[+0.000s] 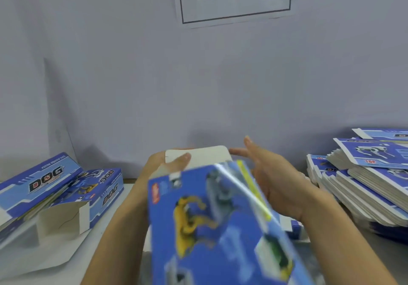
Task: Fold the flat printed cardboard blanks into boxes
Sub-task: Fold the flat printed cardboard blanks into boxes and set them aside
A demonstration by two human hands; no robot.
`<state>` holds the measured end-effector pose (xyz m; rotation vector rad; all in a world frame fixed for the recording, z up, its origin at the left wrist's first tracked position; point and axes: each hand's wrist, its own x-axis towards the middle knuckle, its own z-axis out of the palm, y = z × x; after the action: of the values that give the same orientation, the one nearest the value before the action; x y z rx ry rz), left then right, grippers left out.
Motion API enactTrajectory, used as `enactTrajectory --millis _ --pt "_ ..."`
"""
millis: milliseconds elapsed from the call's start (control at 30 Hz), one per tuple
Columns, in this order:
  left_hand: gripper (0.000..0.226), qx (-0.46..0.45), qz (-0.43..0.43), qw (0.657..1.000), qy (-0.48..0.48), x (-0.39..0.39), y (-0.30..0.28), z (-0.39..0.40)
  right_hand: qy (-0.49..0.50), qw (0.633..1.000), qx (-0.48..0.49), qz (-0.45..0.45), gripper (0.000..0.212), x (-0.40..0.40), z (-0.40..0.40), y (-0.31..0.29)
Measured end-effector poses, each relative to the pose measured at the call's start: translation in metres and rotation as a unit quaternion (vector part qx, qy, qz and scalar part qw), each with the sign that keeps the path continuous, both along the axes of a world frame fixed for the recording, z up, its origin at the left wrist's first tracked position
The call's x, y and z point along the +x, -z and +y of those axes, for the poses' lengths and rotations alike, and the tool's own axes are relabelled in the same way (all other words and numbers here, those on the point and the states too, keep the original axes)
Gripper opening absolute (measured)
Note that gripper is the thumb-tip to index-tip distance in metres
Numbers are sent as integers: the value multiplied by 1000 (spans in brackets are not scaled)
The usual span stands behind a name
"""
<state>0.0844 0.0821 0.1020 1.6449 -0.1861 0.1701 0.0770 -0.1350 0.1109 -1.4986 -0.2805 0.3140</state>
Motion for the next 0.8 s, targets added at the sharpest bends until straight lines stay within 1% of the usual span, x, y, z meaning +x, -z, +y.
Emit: enactTrajectory --millis 33,67,100,133,200,233,300,333,367,433,500,567,633,733,800 --pt "12 47 -22 999 -12 4 1 0 -6 999 49 6 50 4 -2 6" --pt "6 81 -45 996 -9 6 2 -1 2 998 64 -1 43 3 -5 12" --pt "3 112 -56 992 8 5 2 -4 36 998 44 -30 34 9 -8 18" --pt "6 123 -65 990 19 5 3 -8 71 996 9 -53 26 9 -5 18" --pt "5 115 -72 990 23 5 6 -14 112 989 -24 -92 17 11 -3 17" --pt "6 117 -78 990 18 4 7 -15 111 988 -22 -101 15 13 -3 19" --pt "6 114 -74 991 9 3 5 -16 94 991 -4 -97 15 10 -5 21" --pt "11 115 -75 990 9 2 4 -15 101 990 -2 -100 16 8 -6 20" --pt "21 120 -75 990 13 1 4 -15 111 988 6 -104 18 8 -5 19" --pt "36 84 -61 993 48 -3 6 -14 124 987 11 -106 21 9 -4 18" --pt "42 61 -65 993 74 -6 6 -13 117 988 24 -96 23 8 -3 16" --pt "40 55 -79 993 72 -6 5 -12 110 989 43 -92 24 5 -3 15" --pt "32 49 -91 992 67 -5 5 -13 110 988 54 -91 25 2 -3 13" --pt "15 57 -102 991 67 -5 5 -16 126 986 37 -104 31 0 -1 13" --pt "12 70 -109 989 65 -5 5 -16 133 986 24 -102 32 -1 -1 13"
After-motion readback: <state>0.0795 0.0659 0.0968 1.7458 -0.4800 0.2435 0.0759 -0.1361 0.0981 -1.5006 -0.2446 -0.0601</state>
